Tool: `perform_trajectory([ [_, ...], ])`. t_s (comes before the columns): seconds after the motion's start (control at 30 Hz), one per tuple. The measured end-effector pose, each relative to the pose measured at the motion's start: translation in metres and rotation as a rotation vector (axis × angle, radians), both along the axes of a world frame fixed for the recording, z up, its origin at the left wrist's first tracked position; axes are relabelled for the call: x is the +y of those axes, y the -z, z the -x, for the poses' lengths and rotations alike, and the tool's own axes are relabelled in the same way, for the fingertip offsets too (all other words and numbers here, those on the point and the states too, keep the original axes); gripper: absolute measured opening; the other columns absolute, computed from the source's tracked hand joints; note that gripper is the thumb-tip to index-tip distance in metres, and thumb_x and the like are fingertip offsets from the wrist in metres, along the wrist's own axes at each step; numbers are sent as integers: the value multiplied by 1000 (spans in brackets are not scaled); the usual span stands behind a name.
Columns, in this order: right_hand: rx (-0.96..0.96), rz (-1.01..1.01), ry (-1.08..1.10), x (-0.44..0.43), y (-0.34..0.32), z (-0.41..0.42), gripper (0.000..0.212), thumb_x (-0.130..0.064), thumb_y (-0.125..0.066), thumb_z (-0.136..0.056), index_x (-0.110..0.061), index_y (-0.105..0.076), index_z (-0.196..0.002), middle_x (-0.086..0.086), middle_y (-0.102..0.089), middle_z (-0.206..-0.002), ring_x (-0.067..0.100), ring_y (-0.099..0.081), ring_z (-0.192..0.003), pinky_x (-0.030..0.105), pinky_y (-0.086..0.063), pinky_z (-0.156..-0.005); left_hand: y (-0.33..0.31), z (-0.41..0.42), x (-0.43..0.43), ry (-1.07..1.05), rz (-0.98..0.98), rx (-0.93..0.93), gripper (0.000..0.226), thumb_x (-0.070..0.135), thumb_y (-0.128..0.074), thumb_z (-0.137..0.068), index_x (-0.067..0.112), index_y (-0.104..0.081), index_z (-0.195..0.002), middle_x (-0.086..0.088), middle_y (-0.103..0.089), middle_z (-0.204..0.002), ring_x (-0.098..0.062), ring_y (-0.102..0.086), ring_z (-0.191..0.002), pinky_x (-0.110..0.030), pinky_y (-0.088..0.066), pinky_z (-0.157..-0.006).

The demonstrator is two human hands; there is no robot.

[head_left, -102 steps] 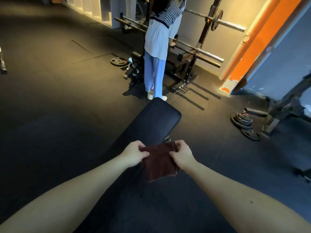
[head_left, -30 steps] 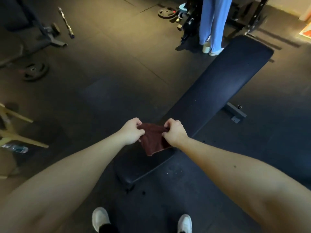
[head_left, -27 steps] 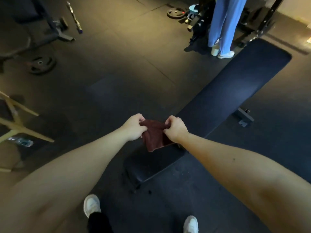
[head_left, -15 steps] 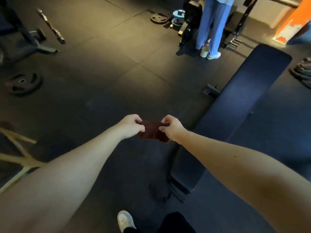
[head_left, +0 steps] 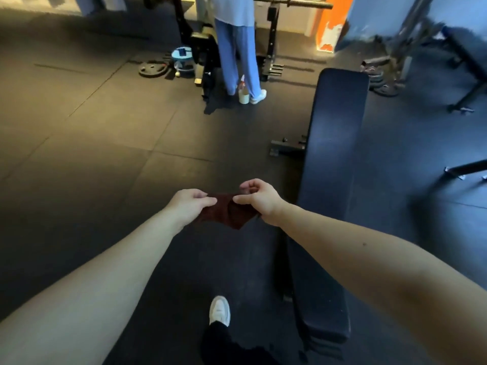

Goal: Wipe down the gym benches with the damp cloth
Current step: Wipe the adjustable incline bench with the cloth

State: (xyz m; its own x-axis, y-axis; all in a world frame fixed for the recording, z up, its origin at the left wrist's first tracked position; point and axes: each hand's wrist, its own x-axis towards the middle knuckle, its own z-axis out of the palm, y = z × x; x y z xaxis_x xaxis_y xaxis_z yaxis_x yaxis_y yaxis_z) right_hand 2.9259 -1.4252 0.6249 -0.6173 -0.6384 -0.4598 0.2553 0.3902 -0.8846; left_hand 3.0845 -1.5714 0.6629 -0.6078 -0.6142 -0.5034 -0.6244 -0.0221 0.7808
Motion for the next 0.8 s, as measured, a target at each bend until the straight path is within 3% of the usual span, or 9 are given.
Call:
perform_trajectory([
  [0.13, -170, 26, 208, -38, -1, 50, 52, -10, -90, -69, -16, -66, -115, 10, -69, -119, 30, -70, -108, 52, -58, -96, -14, 73, -60, 170, 91, -23, 19, 31, -77, -90, 18, -71, -102, 0, -73, -96, -12, -66, -80, -25, -48, -67],
  [0.23, -189, 23, 313, -57, -18, 86, 50, -5, -86, -78, -13, -63, -122, 8, -66, -115, 25, -69, -102, 40, -61, -87, -26, 131, -95, 305, 112, -32, 24, 24, -79, -87, 15, -69, -106, -1, -73, -101, -12, -67, -87, -23, -47, -68],
  [0.37, -95, -23, 407, -83, -36, 134, 59, -15, -91, -74, -19, -62, -125, 4, -60, -121, 26, -67, -107, 44, -61, -92, -39, 208, -130, 551, 143, 12, 47, 12, -82, -83, 25, -58, -120, 4, -66, -102, -14, -67, -92, -33, -56, -83],
  [0.47, -3, -69, 468, -102, -43, 165, 68, -23, -95, -71, -22, -61, -130, 0, -60, -120, 24, -69, -102, 40, -63, -88, -37, 268, -156, 753, 340, 46, 34, 15, -81, -84, 32, -68, -110, 6, -66, -105, -15, -63, -99, -28, -49, -85],
  [0.6, 139, -159, 572, -119, -51, 188, 66, -27, -95, -71, -23, -64, -129, -3, -63, -119, 8, -67, -96, 19, -58, -73, -35, 346, -179, 991, 468, 114, 14, 23, -80, -83, 31, -73, -92, 9, -69, -98, -13, -63, -97, -29, -47, -83],
  [0.67, 239, -255, 581, -126, -51, 205, 63, -31, -94, -70, -24, -67, -126, -1, -58, -132, 12, -62, -113, 23, -55, -90, -36, 384, -183, 1097, 524, 146, 10, 27, -80, -82, 33, -73, -85, 8, -65, -97, -14, -59, -99, -32, -49, -88],
  [0.73, 298, -380, 564, -129, -52, 223, 60, -39, -92, -70, -30, -69, -125, 0, -40, -155, 21, -41, -141, 35, -42, -112, -37, 419, -181, 1187, 568, 170, 12, 29, -81, -81, 36, -71, -81, 5, -60, -98, -15, -53, -102, -33, -47, -93],
  [0.8, 327, -439, 537, -131, -50, 241, 56, -39, -89, -74, -31, -71, -126, -1, -34, -160, 25, -26, -147, 40, -32, -117, -36, 453, -175, 1268, 546, 178, 15, 26, -80, -81, 35, -68, -80, 6, -63, -96, -16, -58, -98, -34, -49, -91],
])
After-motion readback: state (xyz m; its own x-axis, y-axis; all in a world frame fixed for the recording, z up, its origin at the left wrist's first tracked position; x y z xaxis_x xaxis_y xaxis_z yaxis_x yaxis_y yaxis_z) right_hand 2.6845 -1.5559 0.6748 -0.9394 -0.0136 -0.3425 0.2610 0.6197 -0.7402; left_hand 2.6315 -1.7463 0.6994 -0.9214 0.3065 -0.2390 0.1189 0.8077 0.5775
